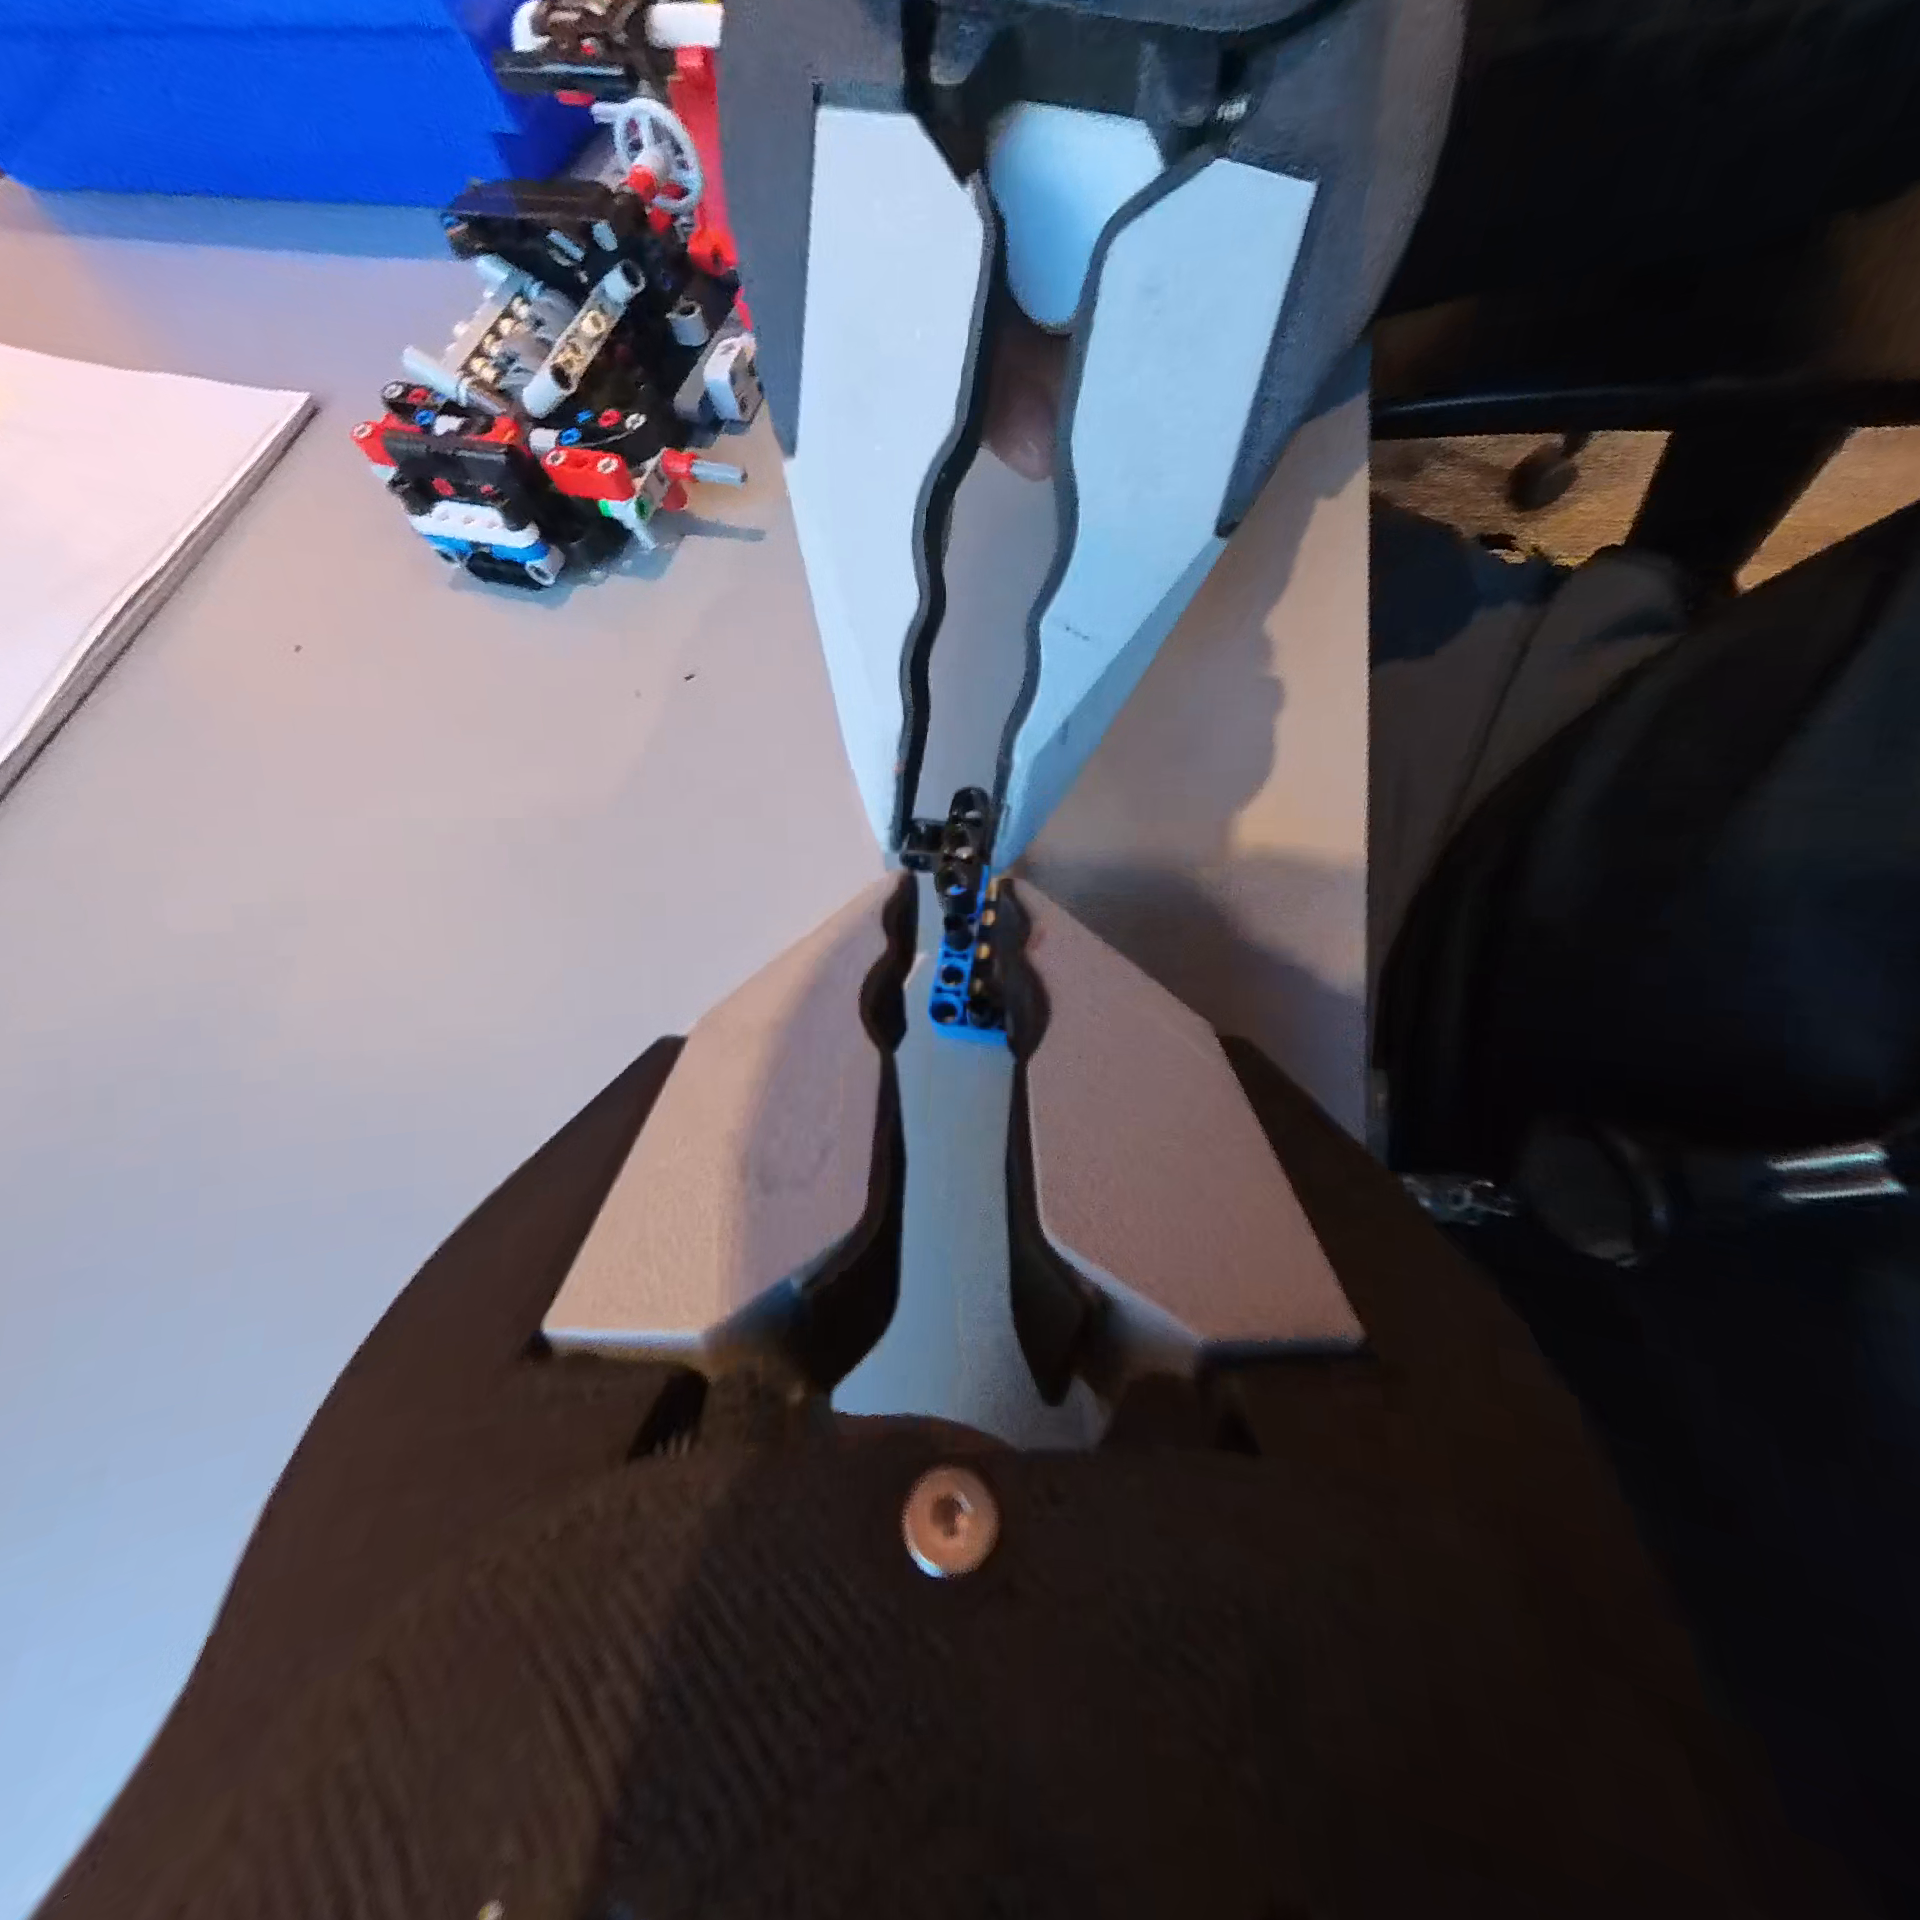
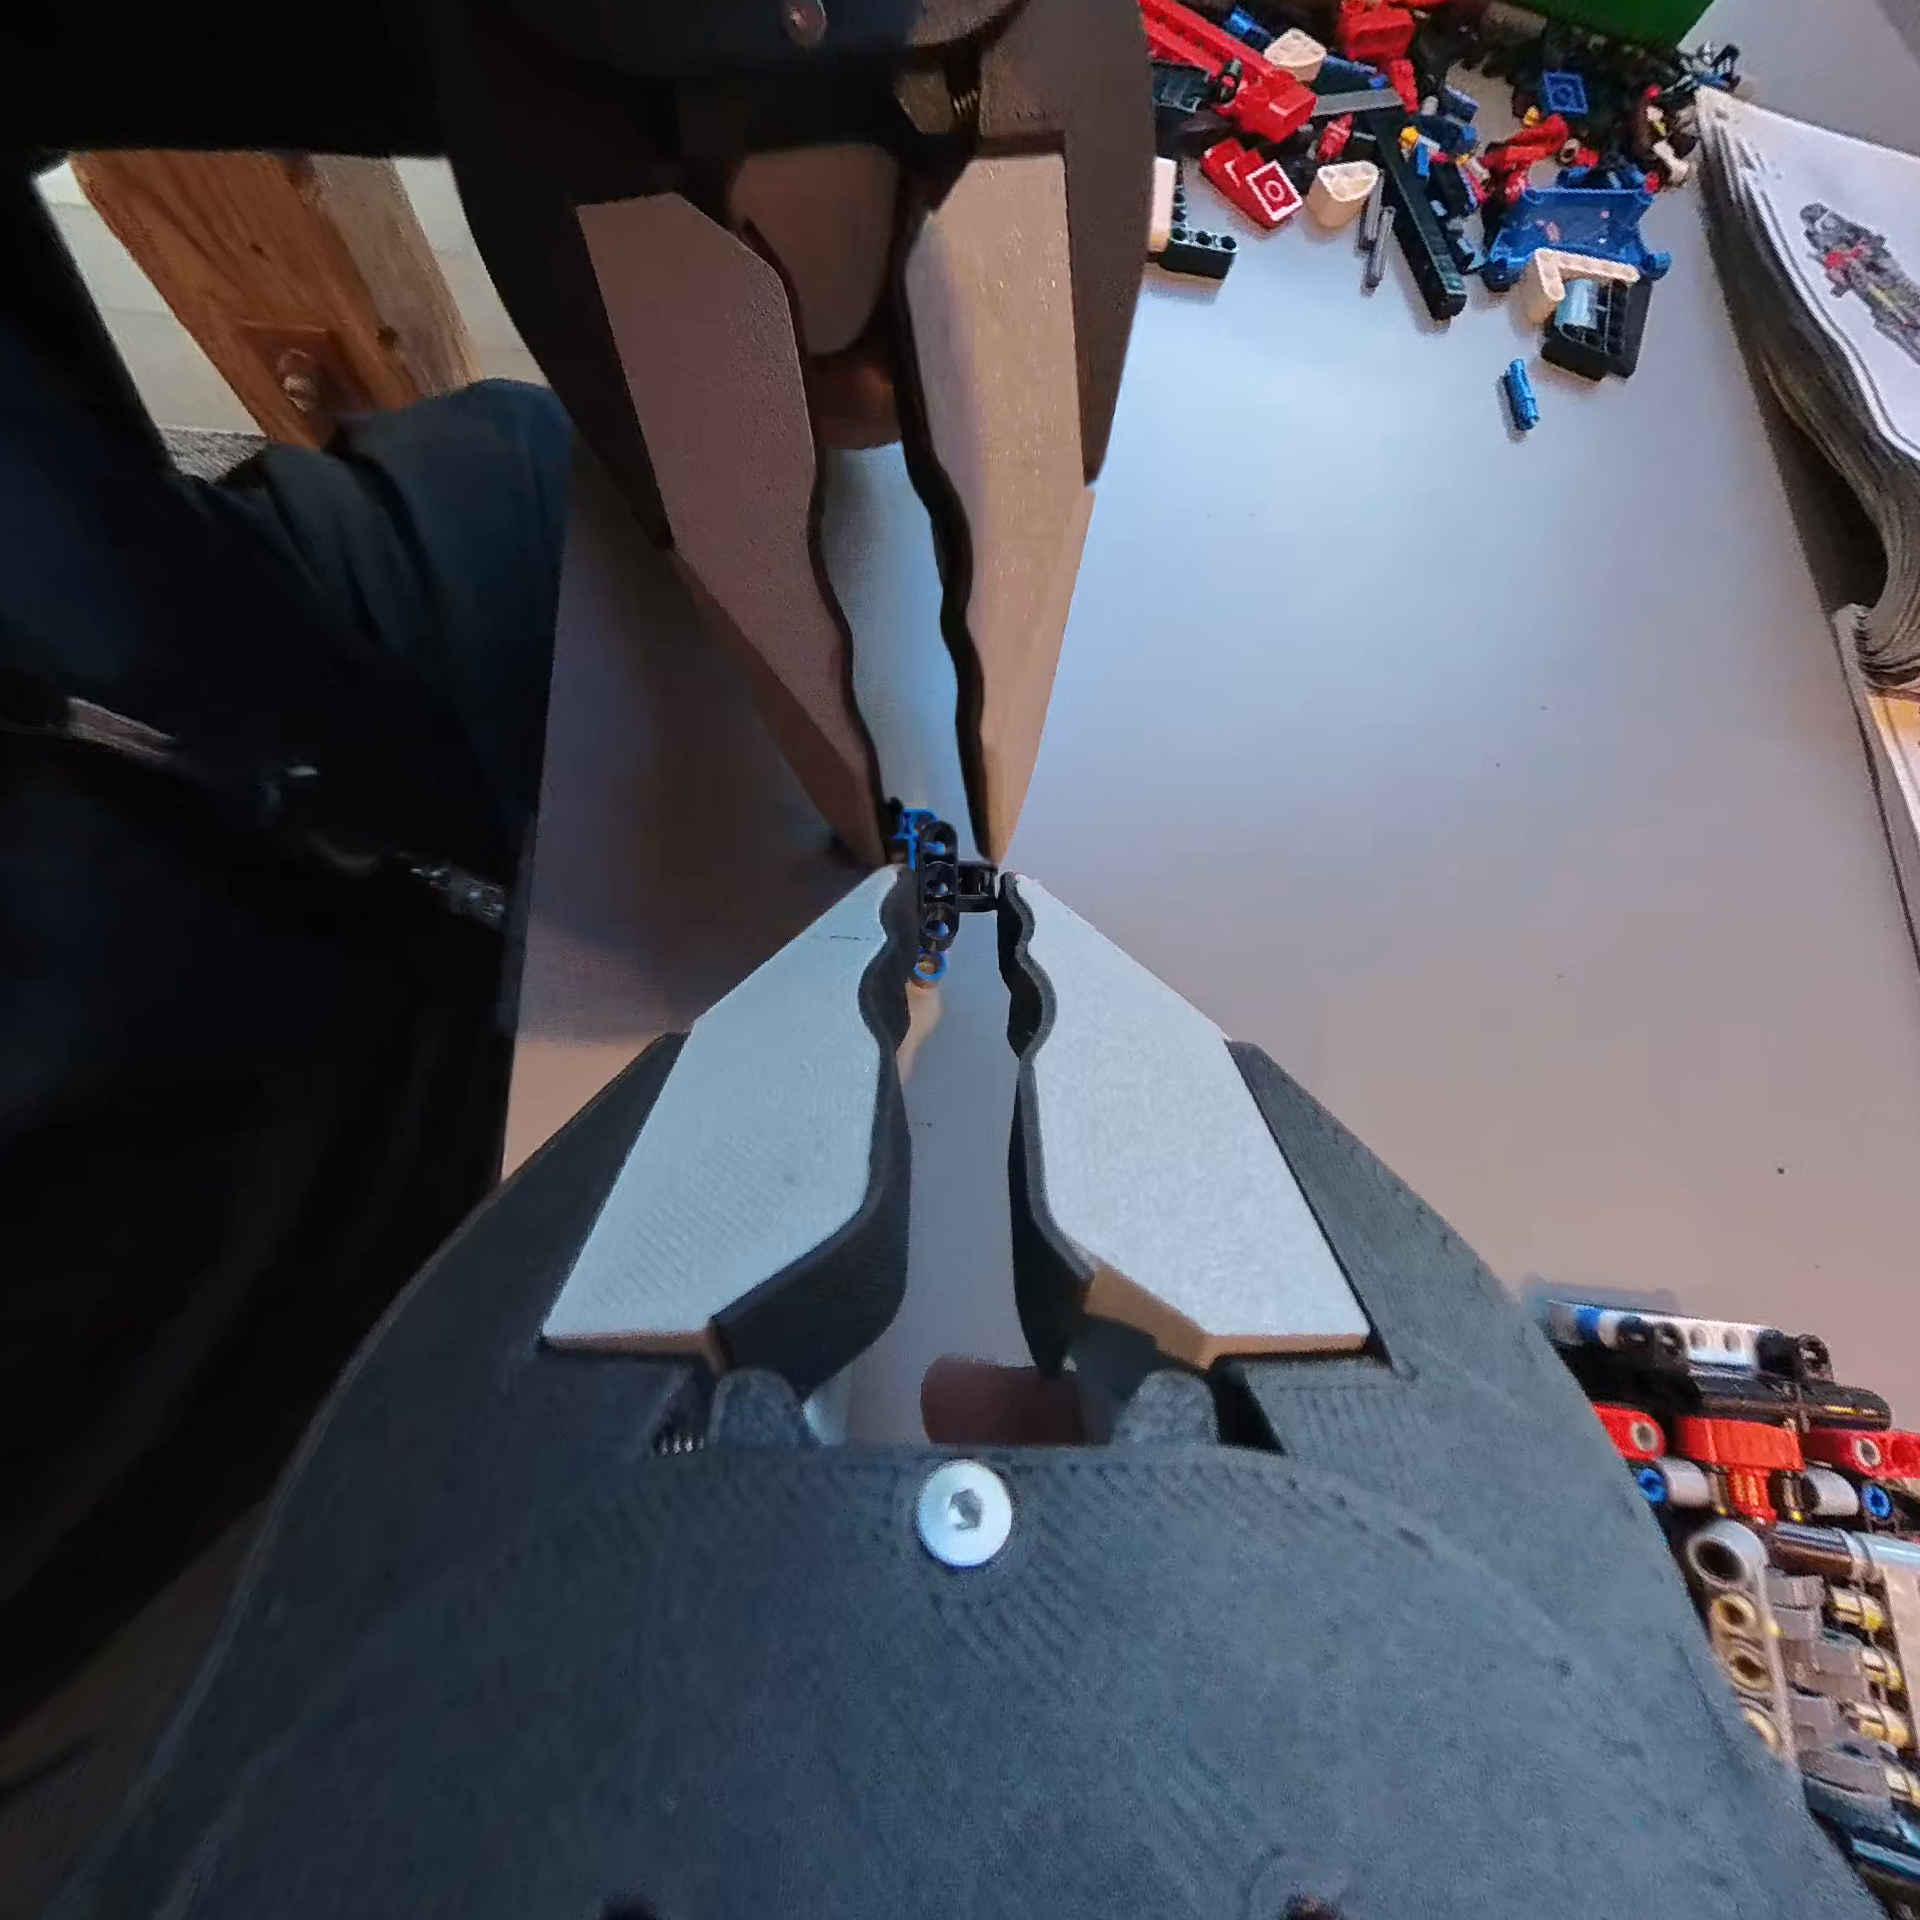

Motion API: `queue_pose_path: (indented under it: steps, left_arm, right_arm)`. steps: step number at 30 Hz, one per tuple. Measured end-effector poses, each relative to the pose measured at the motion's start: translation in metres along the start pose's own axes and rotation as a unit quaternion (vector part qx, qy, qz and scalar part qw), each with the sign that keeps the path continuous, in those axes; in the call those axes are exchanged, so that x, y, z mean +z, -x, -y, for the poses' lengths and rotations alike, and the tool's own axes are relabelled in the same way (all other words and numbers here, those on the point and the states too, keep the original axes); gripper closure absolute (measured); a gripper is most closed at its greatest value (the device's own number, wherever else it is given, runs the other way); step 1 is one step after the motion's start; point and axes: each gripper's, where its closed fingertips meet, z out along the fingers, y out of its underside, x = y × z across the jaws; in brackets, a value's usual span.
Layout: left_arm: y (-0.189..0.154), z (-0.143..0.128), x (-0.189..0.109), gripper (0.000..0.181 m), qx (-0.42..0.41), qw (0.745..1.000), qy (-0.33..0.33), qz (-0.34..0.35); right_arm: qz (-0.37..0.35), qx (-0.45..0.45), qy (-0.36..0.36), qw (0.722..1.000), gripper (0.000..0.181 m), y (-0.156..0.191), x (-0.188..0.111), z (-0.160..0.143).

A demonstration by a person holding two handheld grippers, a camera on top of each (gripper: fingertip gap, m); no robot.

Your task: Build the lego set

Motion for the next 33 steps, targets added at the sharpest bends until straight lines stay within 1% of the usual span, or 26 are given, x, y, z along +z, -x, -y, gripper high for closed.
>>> queue_pose_path:
  steps: [2,3,10,20,28,33]
  left_arm:
    - [0.001,-0.002,0.002,0.171,0.014,1.0,0.004,0.005]
    - [0.001,-0.003,0.003,0.176,0.019,1.0,0.006,0.006]
    - [0.003,-0.006,0.0,0.176,0.012,1.0,0.003,0.008]
    - [-0.002,-0.008,0.003,0.177,0.002,1.0,0.013,-0.019]
    - [0.003,-0.009,0.003,0.177,-0.006,1.0,0.015,-0.006]
    - [0.004,-0.005,0.0,0.177,-0.014,1.0,0.0,-0.01]
  right_arm:
    - [0.001,0.001,0.006,1.0,0.169,0.001,0.001,-0.002]
    - [-0.001,0.0,0.008,1.0,0.169,0.0,0.002,-0.003]
    - [0.016,-0.005,0.014,1.0,0.169,-0.001,0.007,-0.007]
    - [0.029,-0.019,0.047,0.998,0.169,0.003,0.009,-0.011]
    - [0.015,-0.017,0.063,0.998,0.169,-0.002,0.01,-0.011]
    - [0.016,-0.019,0.065,0.998,0.169,-0.004,0.008,-0.007]
